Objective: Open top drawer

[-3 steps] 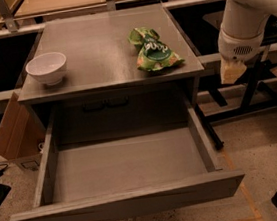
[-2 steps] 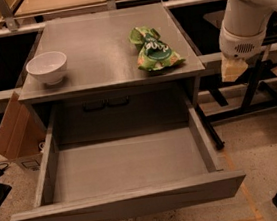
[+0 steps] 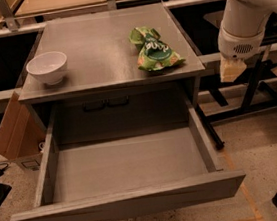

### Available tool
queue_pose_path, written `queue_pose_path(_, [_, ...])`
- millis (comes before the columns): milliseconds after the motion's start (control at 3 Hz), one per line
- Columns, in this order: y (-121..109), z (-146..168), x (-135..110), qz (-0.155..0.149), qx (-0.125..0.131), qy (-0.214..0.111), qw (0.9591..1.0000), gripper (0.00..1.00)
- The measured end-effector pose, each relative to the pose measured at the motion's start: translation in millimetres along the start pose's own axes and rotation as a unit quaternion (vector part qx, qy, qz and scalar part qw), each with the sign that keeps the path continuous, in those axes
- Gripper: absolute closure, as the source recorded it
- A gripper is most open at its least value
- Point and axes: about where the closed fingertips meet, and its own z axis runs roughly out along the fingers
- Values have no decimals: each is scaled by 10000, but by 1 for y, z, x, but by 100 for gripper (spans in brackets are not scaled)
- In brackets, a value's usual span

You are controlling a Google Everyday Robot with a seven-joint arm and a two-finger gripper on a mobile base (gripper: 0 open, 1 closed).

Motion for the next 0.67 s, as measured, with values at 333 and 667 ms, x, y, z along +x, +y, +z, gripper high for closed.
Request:
queue_pose_path(333, [-1,1,-1,-3,19,-9,10000,9])
queue_pose_path(667, [-1,1,-1,-5,27,-13,10000,0])
